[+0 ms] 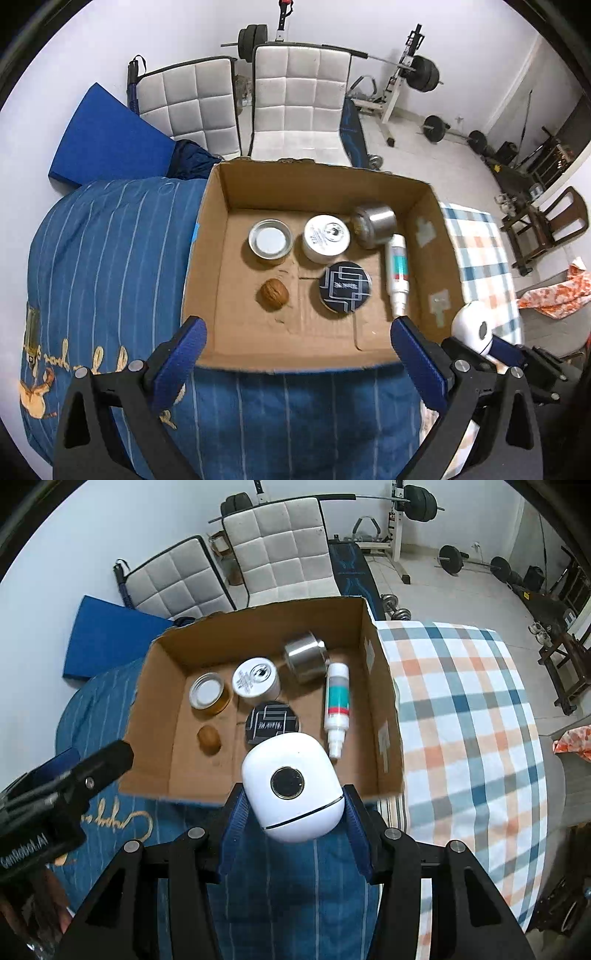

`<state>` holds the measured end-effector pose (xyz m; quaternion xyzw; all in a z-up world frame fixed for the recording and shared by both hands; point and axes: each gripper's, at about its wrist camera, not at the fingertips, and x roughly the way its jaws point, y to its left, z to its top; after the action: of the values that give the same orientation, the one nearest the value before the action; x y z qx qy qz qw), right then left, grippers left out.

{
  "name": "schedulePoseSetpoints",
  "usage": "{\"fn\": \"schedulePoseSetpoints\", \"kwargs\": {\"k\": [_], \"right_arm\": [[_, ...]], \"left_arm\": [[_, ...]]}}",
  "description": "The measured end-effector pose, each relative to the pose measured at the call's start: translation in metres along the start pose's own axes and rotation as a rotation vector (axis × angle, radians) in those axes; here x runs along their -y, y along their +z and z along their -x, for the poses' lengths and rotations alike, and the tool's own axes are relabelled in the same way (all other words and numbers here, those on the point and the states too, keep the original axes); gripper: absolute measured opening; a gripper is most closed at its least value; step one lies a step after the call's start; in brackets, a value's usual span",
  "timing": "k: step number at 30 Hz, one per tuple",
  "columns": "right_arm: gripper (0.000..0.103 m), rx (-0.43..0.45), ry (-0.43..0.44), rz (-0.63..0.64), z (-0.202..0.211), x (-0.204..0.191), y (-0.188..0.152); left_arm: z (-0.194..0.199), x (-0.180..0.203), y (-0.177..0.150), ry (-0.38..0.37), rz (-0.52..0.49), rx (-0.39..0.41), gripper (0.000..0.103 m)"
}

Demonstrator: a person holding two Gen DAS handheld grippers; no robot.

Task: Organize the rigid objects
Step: 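Carry the white device into the box beside the black compact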

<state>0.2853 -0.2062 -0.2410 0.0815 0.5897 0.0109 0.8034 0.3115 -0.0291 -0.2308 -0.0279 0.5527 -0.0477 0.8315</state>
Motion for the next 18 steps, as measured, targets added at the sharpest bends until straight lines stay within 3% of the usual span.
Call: {"fn": "schedulePoseSetpoints", "kwargs": {"k": [5, 7, 18], "right_arm": [[0.053, -0.049, -0.029, -0.006, -0.035, -0.001, 0.020], [0.053, -0.079, -0.041, -0.003, -0.051, -0.001, 0.024], [0.053, -0.323, -0.058, -0.025, -0.151, 0.003, 0.033]], "left_arm": [[-0.035, -0.004, 0.013, 0.009, -0.014, -0.036, 0.102], [-0.056, -0.006, 0.016, -0.006, -0.018, -0.086, 0.102], [-0.137, -0.016, 0.015, -0.017, -0.002, -0.278, 0.102]]}}
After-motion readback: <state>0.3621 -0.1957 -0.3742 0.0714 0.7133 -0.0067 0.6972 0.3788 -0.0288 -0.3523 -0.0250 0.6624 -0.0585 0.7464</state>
